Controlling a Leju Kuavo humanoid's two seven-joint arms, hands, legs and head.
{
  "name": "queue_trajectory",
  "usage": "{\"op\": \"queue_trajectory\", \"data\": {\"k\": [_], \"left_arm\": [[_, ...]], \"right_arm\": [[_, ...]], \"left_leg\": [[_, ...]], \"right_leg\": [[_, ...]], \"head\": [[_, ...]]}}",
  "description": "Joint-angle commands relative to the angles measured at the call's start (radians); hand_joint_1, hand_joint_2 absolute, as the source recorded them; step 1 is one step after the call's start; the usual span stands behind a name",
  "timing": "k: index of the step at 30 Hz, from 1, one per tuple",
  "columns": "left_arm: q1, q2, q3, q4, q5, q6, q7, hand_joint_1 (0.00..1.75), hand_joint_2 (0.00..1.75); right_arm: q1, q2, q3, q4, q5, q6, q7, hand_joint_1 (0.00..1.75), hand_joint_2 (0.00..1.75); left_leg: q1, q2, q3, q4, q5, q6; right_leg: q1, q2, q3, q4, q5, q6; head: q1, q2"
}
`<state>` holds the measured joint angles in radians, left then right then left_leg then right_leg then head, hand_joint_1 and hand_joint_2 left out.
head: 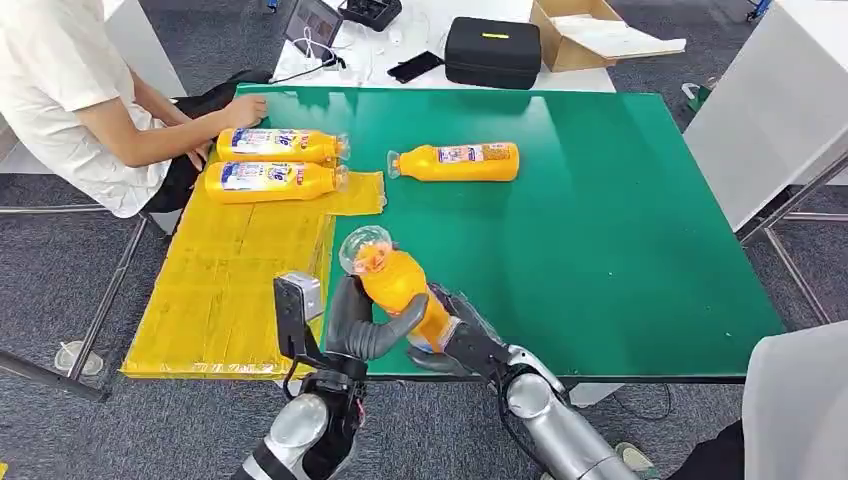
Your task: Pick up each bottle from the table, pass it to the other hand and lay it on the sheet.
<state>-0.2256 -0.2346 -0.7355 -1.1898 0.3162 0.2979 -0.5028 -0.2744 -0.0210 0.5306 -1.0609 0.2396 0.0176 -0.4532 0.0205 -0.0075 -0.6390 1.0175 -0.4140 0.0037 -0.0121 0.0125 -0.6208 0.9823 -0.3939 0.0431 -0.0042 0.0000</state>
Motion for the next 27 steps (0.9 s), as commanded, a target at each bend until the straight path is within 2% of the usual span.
{"op": "queue_trajectory", "data": {"k": [1,3,5,6,12,14,15,17,18,21,23,25,26,27], "left_arm": [[-0.003,0.048,0.019,-0.073,-0.035,0.038,0.008,1.75,1.75],[-0.001,0.050,0.022,-0.084,-0.045,0.047,0.005,1.75,1.75],[0.001,0.052,0.025,-0.091,-0.049,0.050,0.003,1.75,1.75],[0.001,0.053,0.024,-0.092,-0.057,0.057,0.000,1.75,1.75],[0.012,0.055,0.031,-0.118,-0.064,0.065,-0.005,1.75,1.75],[0.008,0.061,0.027,-0.120,-0.135,0.121,-0.035,1.75,1.75],[-0.005,0.073,0.010,-0.099,-0.268,0.216,-0.048,1.75,1.75],[-0.011,0.072,0.020,-0.072,-0.384,0.311,-0.055,1.75,1.75],[-0.030,0.079,0.022,-0.029,-0.502,0.385,-0.037,1.75,1.75],[-0.021,0.093,0.144,0.014,-0.922,0.400,0.090,1.75,1.75],[-0.013,0.126,0.161,-0.003,-1.000,0.390,0.143,1.75,1.75],[-0.007,0.171,0.197,-0.022,-1.155,0.342,0.270,1.75,1.75],[-0.007,0.177,0.214,-0.021,-1.165,0.327,0.268,1.75,1.75],[-0.018,0.192,0.233,-0.002,-1.268,0.298,0.339,1.75,1.75]], "right_arm": [[-0.007,0.056,-0.065,0.079,0.068,-0.182,-0.011,0.00,0.00],[-0.010,0.065,-0.074,0.095,0.077,-0.206,-0.017,0.00,0.00],[-0.012,0.067,-0.078,0.101,0.083,-0.219,-0.020,0.00,0.00],[-0.011,0.069,-0.080,0.103,0.088,-0.230,-0.023,0.00,0.00],[-0.014,0.073,-0.079,0.121,0.127,-0.270,-0.022,0.00,0.00],[-0.017,0.072,-0.079,0.130,0.148,-0.297,-0.024,0.00,0.00],[-0.017,0.072,-0.082,0.134,0.163,-0.317,-0.030,0.00,0.00],[-0.017,0.077,-0.094,0.136,0.174,-0.342,-0.042,0.00,0.00],[-0.014,0.083,-0.109,0.129,0.184,-0.373,-0.055,0.00,0.00],[0.026,0.092,-0.176,0.040,0.228,-0.497,-0.103,0.00,0.00],[0.070,0.084,-0.223,-0.035,0.230,-0.529,-0.110,0.00,0.00],[0.133,0.084,-0.311,-0.146,0.247,-0.598,-0.137,0.00,0.00],[0.148,0.084,-0.334,-0.171,0.249,-0.582,-0.140,0.00,0.00],[0.174,0.091,-0.386,-0.206,0.245,-0.600,-0.146,0.00,0.00]], "left_leg": [[-0.001,0.002,0.005,-0.001,-0.002,0.001],[0.000,0.002,0.003,-0.001,-0.001,0.000],[-0.001,0.002,0.008,-0.002,-0.002,0.001],[0.000,0.002,0.003,-0.001,-0.001,0.000],[-0.001,0.001,0.003,-0.001,-0.001,0.001],[-0.001,0.001,0.003,-0.001,-0.001,0.001],[-0.001,0.002,0.005,-0.001,-0.001,0.001],[-0.001,0.002,0.008,-0.001,-0.002,0.001],[-0.001,0.001,0.006,-0.002,-0.001,0.001],[0.000,0.001,0.005,-0.002,-0.001,0.000],[0.000,0.001,0.003,-0.002,0.000,0.000],[0.000,-0.001,0.003,-0.002,0.000,0.000],[-0.001,0.000,0.006,-0.002,-0.001,0.000],[-0.001,0.000,0.003,-0.002,0.000,0.000]], "right_leg": [[0.000,0.001,0.004,0.000,-0.001,-0.002],[0.000,0.001,0.002,-0.001,0.000,-0.001],[0.000,0.000,0.007,0.000,-0.002,-0.003],[0.000,0.001,0.002,-0.001,0.000,-0.001],[0.000,0.000,0.003,-0.001,0.000,-0.001],[0.000,0.001,0.002,-0.001,0.000,-0.001],[0.000,0.000,0.005,-0.001,-0.001,-0.002],[0.000,0.000,0.007,0.000,-0.002,-0.002],[0.000,0.000,0.005,-0.001,-0.001,-0.002],[0.000,0.000,0.004,-0.001,-0.001,-0.002],[0.000,0.000,0.003,-0.001,0.000,-0.001],[0.000,-0.002,0.003,-0.001,-0.001,-0.001],[0.000,-0.002,0.005,-0.001,-0.002,-0.002],[0.000,-0.001,0.002,-0.001,-0.001,-0.001]], "head": [[0.000,0.000],[0.000,0.000],[0.000,0.000],[0.000,0.000],[0.000,0.000],[0.000,0.000],[0.000,0.000],[0.000,0.000],[0.000,0.000],[0.000,0.000],[0.000,0.000],[0.000,0.000],[0.000,0.000],[0.000,0.000]]}}
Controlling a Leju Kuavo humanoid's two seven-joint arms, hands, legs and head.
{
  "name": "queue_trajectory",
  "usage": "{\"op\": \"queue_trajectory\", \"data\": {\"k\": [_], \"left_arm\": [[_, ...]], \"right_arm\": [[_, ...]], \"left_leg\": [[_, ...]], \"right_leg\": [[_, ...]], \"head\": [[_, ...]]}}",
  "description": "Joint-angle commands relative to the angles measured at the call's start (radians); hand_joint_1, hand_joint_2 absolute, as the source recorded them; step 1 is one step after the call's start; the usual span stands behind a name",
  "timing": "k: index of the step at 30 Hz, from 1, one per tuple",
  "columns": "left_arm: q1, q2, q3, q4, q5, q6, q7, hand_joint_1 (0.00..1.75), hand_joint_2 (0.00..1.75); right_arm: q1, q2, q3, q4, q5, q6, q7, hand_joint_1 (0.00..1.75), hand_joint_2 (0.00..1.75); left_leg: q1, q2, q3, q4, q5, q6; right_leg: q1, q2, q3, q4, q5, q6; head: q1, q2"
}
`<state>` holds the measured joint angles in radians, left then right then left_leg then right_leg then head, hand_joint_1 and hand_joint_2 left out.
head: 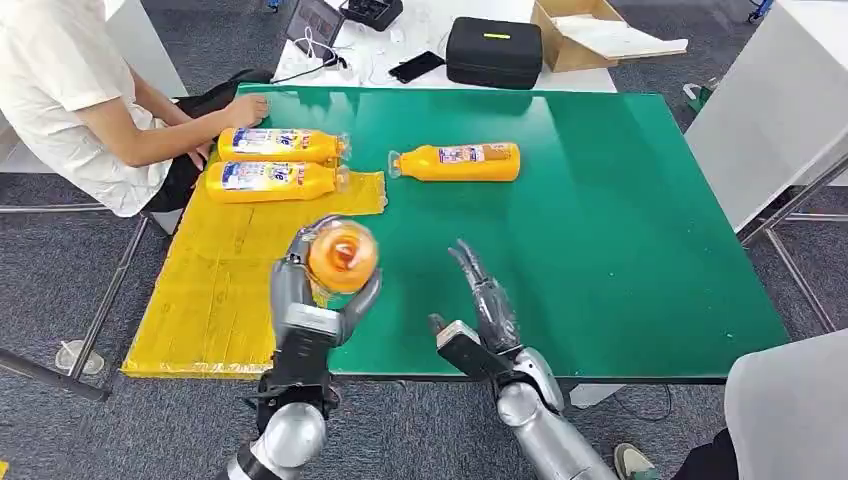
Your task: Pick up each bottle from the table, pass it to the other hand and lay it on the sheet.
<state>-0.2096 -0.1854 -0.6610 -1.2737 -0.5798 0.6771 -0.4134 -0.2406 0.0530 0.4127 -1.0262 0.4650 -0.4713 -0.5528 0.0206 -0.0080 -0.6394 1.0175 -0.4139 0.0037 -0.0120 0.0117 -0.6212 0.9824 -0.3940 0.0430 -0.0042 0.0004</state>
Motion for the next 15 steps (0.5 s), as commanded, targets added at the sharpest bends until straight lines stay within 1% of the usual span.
{"op": "queue_trajectory", "data": {"k": [1,2,4,5,6,7,8,9,10,11,13,14,15], "left_arm": [[-0.037,0.143,0.170,0.088,-0.373,-0.090,0.247,1.75,1.75],[-0.038,0.142,0.175,0.091,-0.375,-0.093,0.243,1.75,1.75],[-0.038,0.136,0.173,0.094,-0.377,-0.095,0.241,1.75,1.75],[-0.038,0.136,0.173,0.094,-0.377,-0.095,0.241,1.75,1.75],[-0.038,0.134,0.171,0.093,-0.378,-0.095,0.240,1.75,1.75],[-0.038,0.134,0.171,0.093,-0.378,-0.095,0.240,1.75,1.75],[-0.038,0.134,0.171,0.093,-0.378,-0.095,0.240,1.75,1.75],[-0.038,0.134,0.171,0.093,-0.378,-0.095,0.240,1.75,1.75],[-0.038,0.134,0.171,0.093,-0.378,-0.095,0.240,1.75,1.75],[-0.038,0.134,0.171,0.093,-0.378,-0.095,0.240,1.75,1.75],[-0.071,0.154,0.173,0.136,-0.417,-0.225,0.334,1.75,1.75],[-0.095,0.162,0.176,0.163,-0.414,-0.268,0.346,1.75,1.75],[-0.126,0.164,0.185,0.214,-0.403,-0.309,0.355,1.75,1.75]], "right_arm": [[0.147,0.017,-0.283,-0.250,0.019,-0.100,-0.055,0.00,0.00],[0.150,0.018,-0.289,-0.254,0.020,-0.095,-0.058,0.00,0.00],[0.148,0.022,-0.290,-0.248,0.020,-0.092,-0.059,0.00,0.00],[0.148,0.022,-0.290,-0.248,0.020,-0.092,-0.059,0.00,0.00],[0.146,0.025,-0.288,-0.245,0.021,-0.091,-0.060,0.00,0.00],[0.146,0.025,-0.288,-0.245,0.021,-0.091,-0.060,0.00,0.00],[0.146,0.025,-0.288,-0.245,0.021,-0.091,-0.060,0.00,0.00],[0.146,0.025,-0.288,-0.245,0.021,-0.091,-0.060,0.00,0.00],[0.146,0.025,-0.288,-0.245,0.021,-0.091,-0.060,0.00,0.00],[0.146,0.025,-0.288,-0.245,0.021,-0.091,-0.060,0.00,0.00],[0.165,0.033,-0.338,-0.260,0.011,-0.108,-0.063,0.00,0.00],[0.175,0.030,-0.357,-0.268,-0.004,-0.097,-0.065,0.00,0.00],[0.180,0.034,-0.376,-0.270,-0.016,-0.083,-0.075,0.00,0.00]], "left_leg": [[-0.001,0.000,0.004,-0.002,0.000,0.000],[-0.001,0.000,0.006,-0.002,-0.001,0.001],[-0.001,-0.001,0.002,-0.001,0.000,0.000],[-0.001,0.000,0.003,-0.001,0.000,0.001],[-0.001,0.000,0.007,-0.001,-0.002,0.001],[-0.001,0.001,0.002,-0.001,0.000,0.000],[-0.001,0.002,0.007,-0.001,-0.002,0.001],[0.000,0.001,0.002,-0.001,-0.001,0.000],[-0.001,0.000,0.005,-0.001,-0.001,0.001],[-0.001,0.000,0.004,-0.001,-0.001,0.001],[0.000,0.000,0.001,-0.001,0.000,0.000],[-0.001,0.000,0.004,-0.001,-0.001,0.001],[0.000,-0.001,0.002,-0.001,0.000,0.000]], "right_leg": [[0.000,-0.001,0.003,-0.001,-0.001,-0.001],[0.000,-0.001,0.005,0.000,-0.002,-0.002],[0.000,-0.002,0.002,0.000,-0.001,-0.001],[0.000,-0.002,0.002,0.000,-0.001,-0.001],[0.000,-0.002,0.006,0.000,-0.003,-0.002],[0.000,0.000,0.001,0.000,0.000,-0.001],[0.000,0.000,0.006,0.000,-0.002,-0.002],[0.000,0.000,0.002,0.000,-0.001,-0.001],[0.000,-0.001,0.004,0.000,-0.002,-0.002],[0.000,-0.001,0.004,0.000,-0.001,-0.002],[0.000,-0.001,0.001,0.000,0.000,-0.001],[0.000,-0.001,0.004,0.000,-0.001,-0.002],[0.000,-0.003,0.003,0.000,-0.001,-0.001]], "head": [[0.000,0.000],[0.000,0.000],[0.000,0.000],[0.000,0.000],[0.000,0.000],[0.000,0.000],[0.000,0.000],[0.000,0.000],[0.000,0.000],[0.000,0.000],[0.000,0.000],[0.000,0.000],[0.000,0.000]]}}
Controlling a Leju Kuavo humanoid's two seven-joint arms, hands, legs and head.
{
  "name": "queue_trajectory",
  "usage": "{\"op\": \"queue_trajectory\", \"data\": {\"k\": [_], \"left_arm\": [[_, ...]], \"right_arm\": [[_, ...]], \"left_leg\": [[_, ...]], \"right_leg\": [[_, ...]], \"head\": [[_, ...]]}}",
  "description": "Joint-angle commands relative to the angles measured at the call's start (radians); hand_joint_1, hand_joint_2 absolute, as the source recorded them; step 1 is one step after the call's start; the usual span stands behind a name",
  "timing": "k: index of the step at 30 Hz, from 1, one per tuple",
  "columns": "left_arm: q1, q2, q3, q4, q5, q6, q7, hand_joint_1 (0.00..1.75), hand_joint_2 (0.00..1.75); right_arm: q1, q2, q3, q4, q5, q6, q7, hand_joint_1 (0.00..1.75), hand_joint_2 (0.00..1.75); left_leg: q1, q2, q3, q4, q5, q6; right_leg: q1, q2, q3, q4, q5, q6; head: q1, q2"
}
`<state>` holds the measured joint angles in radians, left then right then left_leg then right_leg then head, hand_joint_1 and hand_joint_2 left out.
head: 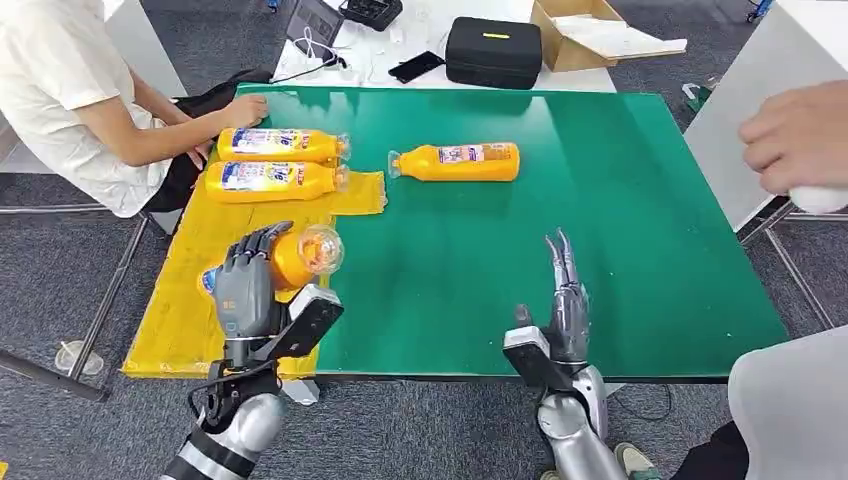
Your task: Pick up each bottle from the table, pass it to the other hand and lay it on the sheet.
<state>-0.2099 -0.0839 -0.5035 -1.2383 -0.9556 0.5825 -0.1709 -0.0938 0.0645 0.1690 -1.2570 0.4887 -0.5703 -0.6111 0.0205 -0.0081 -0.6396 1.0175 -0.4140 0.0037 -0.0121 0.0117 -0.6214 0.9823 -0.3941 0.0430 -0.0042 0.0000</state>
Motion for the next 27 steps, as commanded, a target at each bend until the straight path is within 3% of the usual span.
{"op": "queue_trajectory", "data": {"k": [1,3,7,12,21,24,25,26,27], "left_arm": [[-0.182,0.071,0.022,0.268,-0.031,-0.283,0.124,1.75,1.75],[-0.291,0.073,0.006,0.451,-0.034,-0.392,0.126,1.75,1.75],[-0.397,0.048,0.029,0.659,0.023,-0.449,0.054,1.75,1.75],[-0.427,0.028,0.064,0.750,0.107,-0.557,-0.002,1.75,1.75],[-0.453,0.033,-0.010,0.816,0.041,-0.535,0.035,1.75,1.75],[-0.458,0.032,-0.026,0.835,0.040,-0.581,0.030,1.41,1.75],[-0.457,0.032,-0.027,0.838,0.046,-0.596,0.024,0.84,1.75],[-0.455,0.032,-0.028,0.838,0.052,-0.604,0.018,0.26,1.75],[-0.452,0.032,-0.024,0.838,0.064,-0.610,0.012,0.19,1.75]], "right_arm": [[0.034,0.029,-0.148,-0.027,-0.046,0.043,-0.025,0.00,0.00],[0.024,0.044,-0.155,0.009,-0.053,0.080,-0.050,0.00,0.00],[-0.002,0.060,-0.138,0.078,-0.069,0.092,-0.076,0.00,0.00],[-0.013,0.054,-0.126,0.121,-0.082,0.091,-0.085,0.00,0.00],[-0.027,0.051,-0.111,0.139,-0.090,0.097,-0.087,0.00,0.00],[-0.032,0.050,-0.111,0.159,-0.090,0.092,-0.087,0.00,0.00],[-0.033,0.048,-0.110,0.162,-0.093,0.089,-0.087,0.00,0.00],[-0.035,0.047,-0.108,0.168,-0.095,0.085,-0.087,0.00,1.75],[-0.038,0.045,-0.107,0.174,-0.101,0.083,-0.087,0.00,1.75]], "left_leg": [[0.000,-0.001,0.002,-0.001,0.000,0.000],[0.000,-0.002,0.003,-0.001,0.000,0.000],[0.001,0.000,0.003,-0.001,0.001,0.000],[0.000,0.001,0.004,-0.001,0.002,0.000],[0.000,0.003,0.007,-0.001,0.001,0.000],[0.000,0.002,0.005,-0.001,0.002,0.000],[0.000,0.002,0.004,-0.001,0.002,-0.001],[-0.001,0.003,0.008,-0.001,0.001,0.000],[0.000,0.002,0.005,-0.001,0.002,0.000]], "right_leg": [[0.000,-0.002,0.002,0.000,0.000,-0.001],[0.000,-0.004,0.003,0.000,-0.001,-0.001],[0.001,-0.001,0.003,-0.001,0.001,-0.001],[0.001,0.000,0.004,-0.001,0.001,-0.001],[0.000,0.001,0.006,0.000,0.000,-0.002],[0.001,0.001,0.004,0.000,0.001,-0.001],[0.000,0.001,0.003,0.000,0.001,-0.001],[0.000,0.001,0.006,0.000,0.000,-0.002],[0.000,0.001,0.003,0.000,0.001,-0.001]], "head": [[0.000,0.000],[0.000,0.000],[0.000,0.000],[0.000,0.000],[0.000,0.000],[0.000,0.000],[0.000,0.000],[0.000,0.000],[0.000,0.000]]}}
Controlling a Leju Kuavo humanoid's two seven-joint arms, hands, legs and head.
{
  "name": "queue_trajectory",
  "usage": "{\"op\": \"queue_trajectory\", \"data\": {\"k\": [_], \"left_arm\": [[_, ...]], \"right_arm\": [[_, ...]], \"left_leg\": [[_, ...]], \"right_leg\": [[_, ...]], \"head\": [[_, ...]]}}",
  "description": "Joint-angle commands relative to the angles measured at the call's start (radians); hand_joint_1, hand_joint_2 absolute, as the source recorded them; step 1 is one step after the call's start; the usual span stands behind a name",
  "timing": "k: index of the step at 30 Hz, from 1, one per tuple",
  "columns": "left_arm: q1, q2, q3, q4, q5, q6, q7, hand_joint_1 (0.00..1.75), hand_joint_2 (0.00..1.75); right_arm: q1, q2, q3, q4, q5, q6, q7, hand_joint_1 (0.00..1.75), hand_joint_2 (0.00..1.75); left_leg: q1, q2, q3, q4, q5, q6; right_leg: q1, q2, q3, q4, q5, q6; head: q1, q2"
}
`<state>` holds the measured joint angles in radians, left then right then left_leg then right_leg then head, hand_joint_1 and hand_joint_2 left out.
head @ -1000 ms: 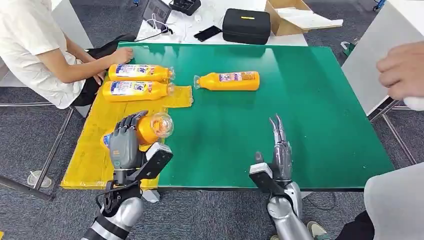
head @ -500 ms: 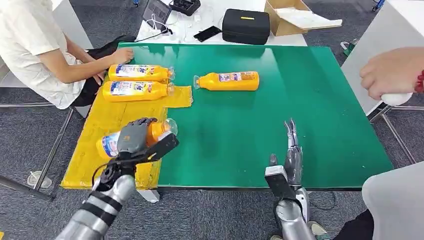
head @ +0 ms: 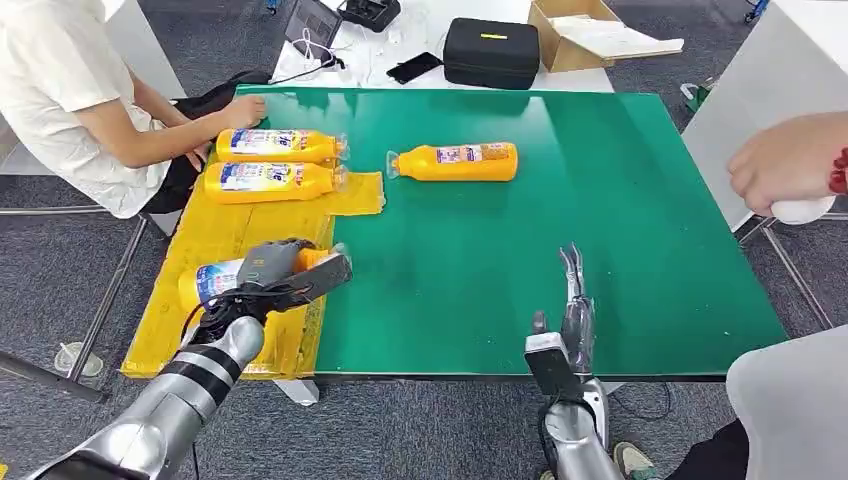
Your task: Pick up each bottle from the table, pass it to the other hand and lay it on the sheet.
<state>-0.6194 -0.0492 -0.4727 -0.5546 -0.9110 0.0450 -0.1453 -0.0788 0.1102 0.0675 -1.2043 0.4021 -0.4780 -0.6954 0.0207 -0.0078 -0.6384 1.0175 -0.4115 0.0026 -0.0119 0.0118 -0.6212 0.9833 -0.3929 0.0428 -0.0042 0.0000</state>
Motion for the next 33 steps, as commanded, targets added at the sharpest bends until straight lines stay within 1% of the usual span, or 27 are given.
{"op": "queue_trajectory", "data": {"k": [1,2,4,5,7,9,10,11,13,14,16,17,19,20,21,22,24,25,26,27,28,29,30,32,33], "left_arm": [[-0.041,-0.003,-0.054,0.154,0.025,-0.074,-0.016,0.12,1.75],[-0.041,-0.003,-0.054,0.154,0.025,-0.074,-0.016,0.12,1.75],[-0.040,-0.004,-0.054,0.153,0.025,-0.073,-0.016,0.00,1.75],[-0.038,-0.001,-0.052,0.150,0.034,-0.082,-0.024,0.00,1.75],[-0.036,0.002,-0.045,0.147,0.049,-0.094,-0.036,0.00,1.75],[-0.036,0.002,-0.045,0.147,0.049,-0.094,-0.036,0.00,1.75],[-0.033,0.005,-0.048,0.143,0.050,-0.093,-0.044,0.00,1.75],[-0.032,0.006,-0.050,0.142,0.050,-0.093,-0.044,0.00,1.75],[-0.027,0.006,-0.049,0.139,0.058,-0.091,-0.045,0.00,1.75],[-0.023,0.006,-0.047,0.135,0.062,-0.087,-0.049,0.00,1.75],[-0.008,0.008,-0.038,0.113,0.085,-0.075,-0.077,0.00,1.75],[0.007,0.009,-0.036,0.083,0.100,-0.052,-0.099,0.00,1.75],[0.037,0.008,-0.027,0.014,0.135,-0.024,-0.129,0.00,1.75],[0.049,0.008,-0.034,-0.018,0.138,-0.026,-0.122,0.00,1.75],[0.051,0.008,-0.035,-0.025,0.139,-0.027,-0.117,0.00,1.75],[0.082,0.009,-0.022,-0.096,0.175,0.004,-0.157,0.00,1.75],[0.171,-0.008,-0.001,-0.273,0.263,0.066,-0.233,0.00,1.75],[0.227,-0.026,0.002,-0.376,0.276,0.162,-0.278,0.00,1.75],[0.272,-0.033,-0.033,-0.475,0.248,0.238,-0.260,0.00,1.75],[0.297,-0.045,-0.058,-0.517,0.211,0.314,-0.258,0.00,1.75],[0.309,-0.043,-0.094,-0.540,0.162,0.371,-0.242,0.00,1.75],[0.312,-0.039,-0.116,-0.543,0.114,0.417,-0.232,0.00,1.75],[0.315,-0.046,-0.130,-0.531,0.086,0.460,-0.220,0.00,1.75],[0.298,-0.051,-0.141,-0.473,0.106,0.498,-0.221,0.00,1.75],[0.292,-0.053,-0.139,-0.454,0.107,0.515,-0.226,0.00,1.75]], "right_arm": [[-0.054,-0.002,-0.005,0.122,-0.020,-0.010,-0.003,0.00,1.75],[-0.054,-0.002,-0.005,0.122,-0.020,-0.010,-0.003,0.00,1.75],[-0.054,-0.002,-0.005,0.123,-0.020,-0.010,-0.003,0.00,1.75],[-0.058,-0.002,-0.006,0.130,-0.022,-0.006,-0.003,0.00,1.75],[-0.063,-0.001,-0.004,0.140,-0.024,-0.003,-0.003,0.00,1.75],[-0.063,-0.001,-0.004,0.140,-0.024,-0.003,-0.003,0.00,1.75],[-0.066,0.001,-0.005,0.145,-0.030,0.000,-0.003,0.00,1.75],[-0.067,0.001,-0.005,0.146,-0.036,0.005,-0.003,0.00,1.75],[-0.067,0.001,-0.003,0.152,-0.042,0.009,-0.003,0.00,1.75],[-0.068,0.001,-0.003,0.154,-0.045,0.011,-0.003,0.00,0.00],[-0.067,0.000,0.002,0.156,-0.047,0.006,-0.003,0.00,0.00],[-0.064,-0.002,0.003,0.155,-0.052,0.002,-0.003,0.00,0.00],[-0.056,-0.004,-0.001,0.149,-0.054,-0.005,-0.003,0.00,0.00],[-0.048,-0.006,-0.001,0.141,-0.056,-0.004,-0.003,0.00,0.00],[-0.047,-0.007,-0.001,0.139,-0.056,-0.004,-0.003,0.00,0.00],[-0.045,-0.005,-0.007,0.142,-0.052,-0.005,-0.003,0.00,0.00],[-0.032,-0.004,-0.014,0.131,-0.050,-0.004,-0.003,0.00,0.00],[-0.024,-0.003,-0.016,0.128,-0.055,0.002,-0.003,0.00,0.00],[-0.018,-0.003,-0.013,0.124,-0.056,0.004,-0.003,0.00,0.00],[-0.015,0.000,-0.015,0.125,-0.056,-0.001,-0.003,0.00,0.00],[-0.015,0.001,-0.012,0.126,-0.057,0.001,-0.003,0.00,0.00],[-0.016,0.001,-0.008,0.128,-0.053,-0.004,-0.003,0.00,0.00],[-0.022,0.003,-0.005,0.134,-0.052,-0.005,-0.003,0.00,0.00],[-0.030,0.002,0.005,0.144,-0.047,-0.012,-0.003,0.00,0.00],[-0.032,0.001,0.006,0.146,-0.046,-0.013,-0.003,0.00,0.00]], "left_leg": [[0.000,0.001,0.003,-0.001,0.000,0.001],[-0.001,0.002,0.005,-0.001,-0.001,0.001],[0.000,0.001,0.002,0.000,0.000,0.001],[0.000,0.002,0.004,0.000,-0.001,0.001],[0.000,0.001,0.002,-0.001,0.000,0.001],[-0.001,0.002,0.006,-0.001,-0.002,0.001],[0.000,0.002,0.002,-0.001,0.000,0.000],[0.000,0.002,0.004,-0.001,-0.001,0.001],[-0.001,0.001,0.002,-0.001,0.000,0.000],[0.000,0.002,0.004,-0.001,-0.001,0.001],[0.000,0.002,0.002,-0.001,0.000,0.000],[-0.001,0.003,0.004,-0.001,-0.001,0.001],[0.000,0.002,0.002,-0.001,0.000,0.001],[-0.001,0.002,0.005,-0.001,-0.001,0.001],[-0.001,0.001,0.003,-0.001,-0.001,0.001],[-0.001,0.001,0.002,-0.001,-0.001,0.001],[-0.001,0.001,0.006,-0.001,-0.002,0.002],[-0.001,0.000,0.002,-0.001,-0.001,0.001],[-0.001,0.000,0.004,-0.001,-0.002,0.001],[-0.001,-0.002,0.003,-0.001,-0.001,0.001],[-0.001,-0.001,0.001,-0.001,-0.001,0.001],[-0.001,-0.002,0.004,0.000,-0.002,0.002],[-0.002,-0.001,0.003,0.000,-0.002,0.001],[-0.001,0.000,0.000,0.000,-0.002,0.001],[-0.002,0.000,0.002,0.000,-0.002,0.001]], "right_leg": [[0.000,0.000,0.003,-0.001,0.000,-0.001],[0.000,0.000,0.005,-0.001,-0.001,-0.001],[0.000,0.000,0.002,0.000,0.000,-0.001],[0.000,0.000,0.004,0.000,-0.001,-0.001],[0.000,0.001,0.002,0.000,0.000,-0.001],[0.000,0.001,0.006,0.000,-0.002,-0.002],[0.000,0.001,0.002,0.000,0.000,-0.001],[0.000,0.001,0.004,0.000,-0.001,-0.001],[0.000,0.000,0.002,0.000,0.000,-0.001],[0.000,0.001,0.004,0.000,0.000,-0.001],[0.000,0.001,0.002,0.000,0.000,-0.001],[0.000,0.001,0.004,0.000,-0.001,-0.001],[0.000,0.001,0.003,0.000,0.000,-0.001],[0.000,0.001,0.005,-0.001,-0.001,-0.001],[-0.001,0.000,0.004,-0.001,-0.001,-0.001],[-0.001,0.000,0.003,0.000,-0.001,-0.001],[-0.001,-0.001,0.007,-0.001,-0.002,-0.002],[-0.001,-0.001,0.003,-0.001,-0.001,-0.001],[-0.001,-0.001,0.005,0.000,-0.002,-0.001],[-0.001,-0.003,0.004,-0.001,-0.002,-0.001],[-0.001,-0.002,0.002,0.000,-0.002,0.000],[-0.001,-0.003,0.005,0.000,-0.003,-0.001],[-0.001,-0.002,0.004,0.000,-0.003,-0.001],[-0.001,0.000,0.001,-0.001,-0.001,0.000],[-0.001,-0.001,0.003,0.000,-0.002,-0.001]], "head": [[0.000,0.000],[0.000,0.000],[0.000,0.000],[0.000,0.000],[0.000,0.000],[0.000,0.000],[0.000,0.000],[0.000,0.000],[0.000,0.000],[0.000,0.000],[0.000,0.000],[0.000,0.000],[0.000,0.000],[0.000,0.000],[0.000,0.000],[0.000,0.000],[0.000,0.000],[0.000,0.000],[0.000,0.000],[0.000,0.000],[0.000,0.000],[0.000,0.000],[0.000,0.000],[0.000,0.000],[0.000,0.000]]}}
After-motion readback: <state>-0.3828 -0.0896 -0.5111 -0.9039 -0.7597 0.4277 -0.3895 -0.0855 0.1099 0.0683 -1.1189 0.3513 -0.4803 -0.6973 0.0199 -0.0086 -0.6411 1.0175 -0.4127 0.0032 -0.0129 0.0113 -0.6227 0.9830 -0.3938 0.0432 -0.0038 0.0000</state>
